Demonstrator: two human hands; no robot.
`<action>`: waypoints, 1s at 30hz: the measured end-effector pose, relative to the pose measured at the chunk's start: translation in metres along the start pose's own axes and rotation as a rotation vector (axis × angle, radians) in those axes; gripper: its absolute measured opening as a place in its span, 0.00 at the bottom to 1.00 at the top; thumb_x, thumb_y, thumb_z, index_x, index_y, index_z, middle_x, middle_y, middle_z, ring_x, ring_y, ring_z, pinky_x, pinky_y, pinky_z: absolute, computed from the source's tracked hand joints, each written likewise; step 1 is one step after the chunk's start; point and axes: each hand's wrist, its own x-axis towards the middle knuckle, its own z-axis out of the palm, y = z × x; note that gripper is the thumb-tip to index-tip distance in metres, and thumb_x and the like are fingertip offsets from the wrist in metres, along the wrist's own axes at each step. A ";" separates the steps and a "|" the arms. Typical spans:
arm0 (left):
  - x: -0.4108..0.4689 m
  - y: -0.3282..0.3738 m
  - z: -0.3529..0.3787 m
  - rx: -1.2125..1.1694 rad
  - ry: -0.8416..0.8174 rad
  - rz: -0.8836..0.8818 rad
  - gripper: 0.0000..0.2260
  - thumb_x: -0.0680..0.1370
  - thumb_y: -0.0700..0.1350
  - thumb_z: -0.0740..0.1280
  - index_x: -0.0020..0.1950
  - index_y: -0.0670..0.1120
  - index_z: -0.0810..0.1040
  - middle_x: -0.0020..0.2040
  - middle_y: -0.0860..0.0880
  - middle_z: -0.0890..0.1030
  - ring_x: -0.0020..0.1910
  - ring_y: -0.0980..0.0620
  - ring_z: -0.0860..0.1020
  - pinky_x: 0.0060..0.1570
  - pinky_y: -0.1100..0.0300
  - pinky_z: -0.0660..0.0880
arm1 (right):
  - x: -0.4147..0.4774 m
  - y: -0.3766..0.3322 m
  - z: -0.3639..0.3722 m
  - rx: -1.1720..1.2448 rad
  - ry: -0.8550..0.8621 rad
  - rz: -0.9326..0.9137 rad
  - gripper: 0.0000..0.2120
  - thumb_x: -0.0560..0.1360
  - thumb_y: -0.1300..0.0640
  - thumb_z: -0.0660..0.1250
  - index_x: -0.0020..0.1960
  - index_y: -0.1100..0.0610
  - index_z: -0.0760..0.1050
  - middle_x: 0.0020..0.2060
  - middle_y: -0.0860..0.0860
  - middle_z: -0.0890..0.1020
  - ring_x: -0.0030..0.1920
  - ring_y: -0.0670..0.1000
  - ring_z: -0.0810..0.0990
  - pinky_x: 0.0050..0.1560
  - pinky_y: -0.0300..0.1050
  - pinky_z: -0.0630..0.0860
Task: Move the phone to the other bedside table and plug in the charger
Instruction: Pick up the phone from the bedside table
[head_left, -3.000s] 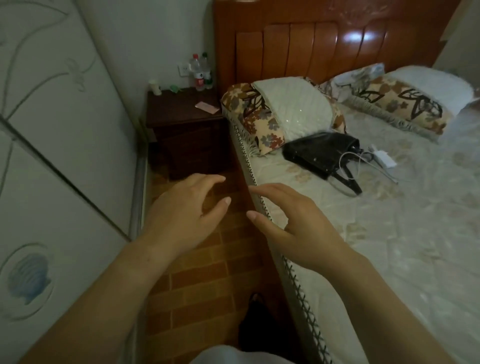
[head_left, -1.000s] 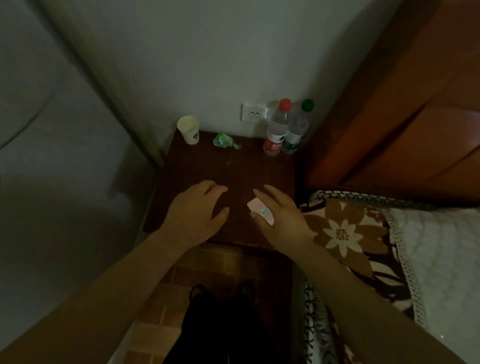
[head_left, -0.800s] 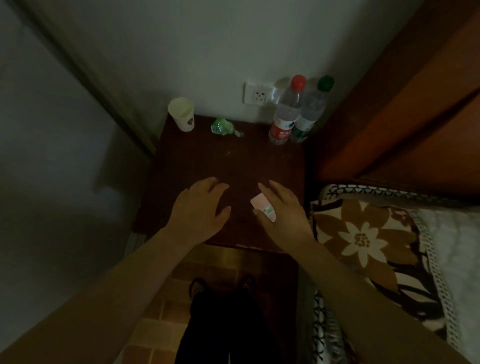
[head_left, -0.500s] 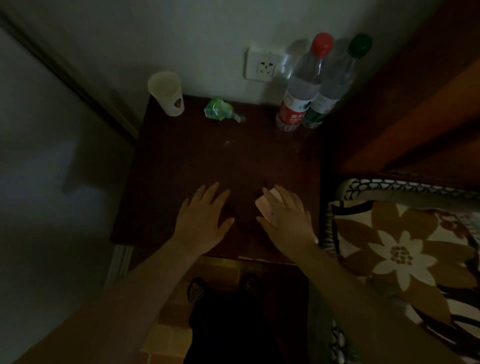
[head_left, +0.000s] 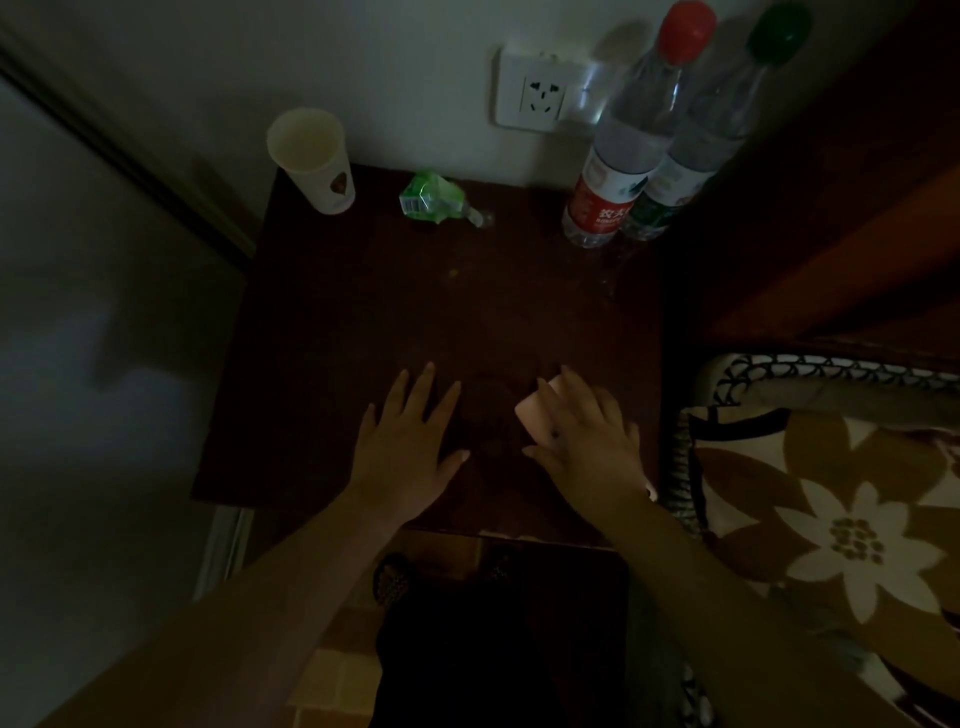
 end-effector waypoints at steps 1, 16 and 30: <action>0.000 0.001 0.000 0.001 -0.004 0.001 0.33 0.75 0.64 0.53 0.74 0.57 0.41 0.77 0.49 0.41 0.75 0.44 0.41 0.70 0.39 0.54 | 0.000 0.000 0.000 -0.010 -0.003 -0.004 0.33 0.73 0.41 0.61 0.73 0.45 0.52 0.75 0.48 0.52 0.69 0.52 0.51 0.61 0.63 0.61; 0.001 0.003 -0.014 -0.056 -0.063 -0.023 0.29 0.77 0.62 0.52 0.74 0.57 0.44 0.78 0.50 0.43 0.75 0.46 0.43 0.68 0.42 0.59 | -0.002 -0.001 0.003 0.022 -0.005 0.030 0.33 0.74 0.45 0.62 0.73 0.50 0.51 0.74 0.53 0.53 0.68 0.55 0.52 0.62 0.65 0.62; -0.041 0.031 -0.074 -0.190 -0.148 -0.058 0.29 0.77 0.58 0.55 0.75 0.55 0.46 0.78 0.49 0.48 0.75 0.46 0.48 0.69 0.41 0.62 | -0.021 -0.002 -0.046 0.264 0.089 0.053 0.33 0.68 0.52 0.70 0.69 0.57 0.64 0.69 0.60 0.60 0.65 0.63 0.64 0.60 0.55 0.68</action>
